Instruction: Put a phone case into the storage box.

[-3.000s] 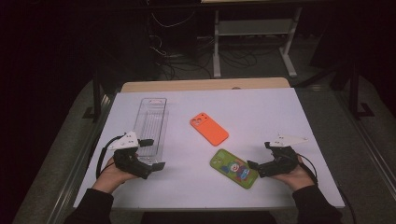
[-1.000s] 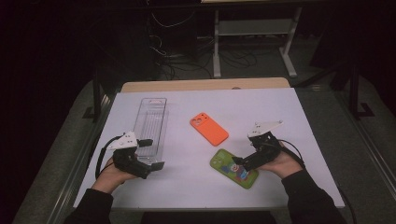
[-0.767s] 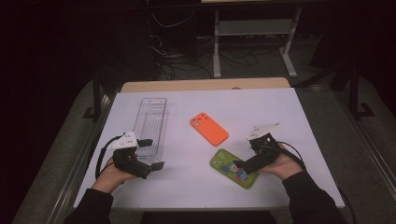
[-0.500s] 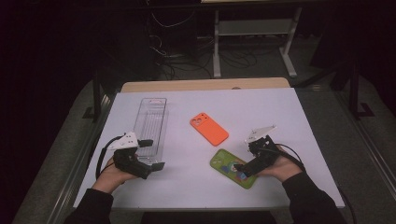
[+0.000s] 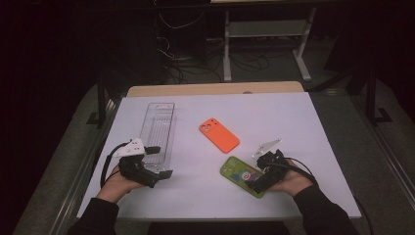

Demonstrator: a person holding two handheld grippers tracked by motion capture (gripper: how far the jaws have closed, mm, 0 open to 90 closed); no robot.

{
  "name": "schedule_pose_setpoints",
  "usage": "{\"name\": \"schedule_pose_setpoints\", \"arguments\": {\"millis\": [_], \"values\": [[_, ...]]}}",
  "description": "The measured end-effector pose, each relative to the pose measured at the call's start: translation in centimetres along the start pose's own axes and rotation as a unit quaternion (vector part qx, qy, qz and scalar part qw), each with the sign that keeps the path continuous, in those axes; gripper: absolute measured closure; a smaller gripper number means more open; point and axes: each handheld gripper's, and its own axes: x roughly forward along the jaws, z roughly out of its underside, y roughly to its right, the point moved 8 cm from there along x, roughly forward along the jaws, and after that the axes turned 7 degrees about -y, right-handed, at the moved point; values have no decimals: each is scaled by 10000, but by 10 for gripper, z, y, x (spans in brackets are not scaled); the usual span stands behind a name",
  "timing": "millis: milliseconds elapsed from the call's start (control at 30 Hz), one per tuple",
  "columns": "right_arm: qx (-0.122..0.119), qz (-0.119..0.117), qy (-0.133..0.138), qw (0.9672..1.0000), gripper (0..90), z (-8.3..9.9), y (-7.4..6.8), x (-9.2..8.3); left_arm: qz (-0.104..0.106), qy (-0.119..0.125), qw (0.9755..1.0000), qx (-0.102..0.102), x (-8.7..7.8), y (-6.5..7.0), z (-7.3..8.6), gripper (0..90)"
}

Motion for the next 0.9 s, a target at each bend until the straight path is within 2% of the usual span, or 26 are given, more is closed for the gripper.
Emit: {"name": "schedule_pose_setpoints", "arguments": {"millis": [367, 400, 600, 733, 900], "values": [[-98, 29, -399, 9992, 11, 6, -10, 16, 4, -16, 10000, 16, 0, 0, 0, 0], [-146, 89, -430, 9989, 27, 7, -10, 17, 0, -13, 10000, 8, 0, 0, 0, 0], [-151, 64, -491, 9987, 59, 9, -11, 19, 4, -22, 10000, 30, 1, 0, 0, 0], [-254, 99, -561, 9981, 104, 10, -12, 21, 8, -2, 10000, 6, 1, 0, 0, 0], [-234, 79, -531, 9983, 133, 11, -13, 21, 2, -19, 10000, 23, 1, 0, 0, 0]]}}
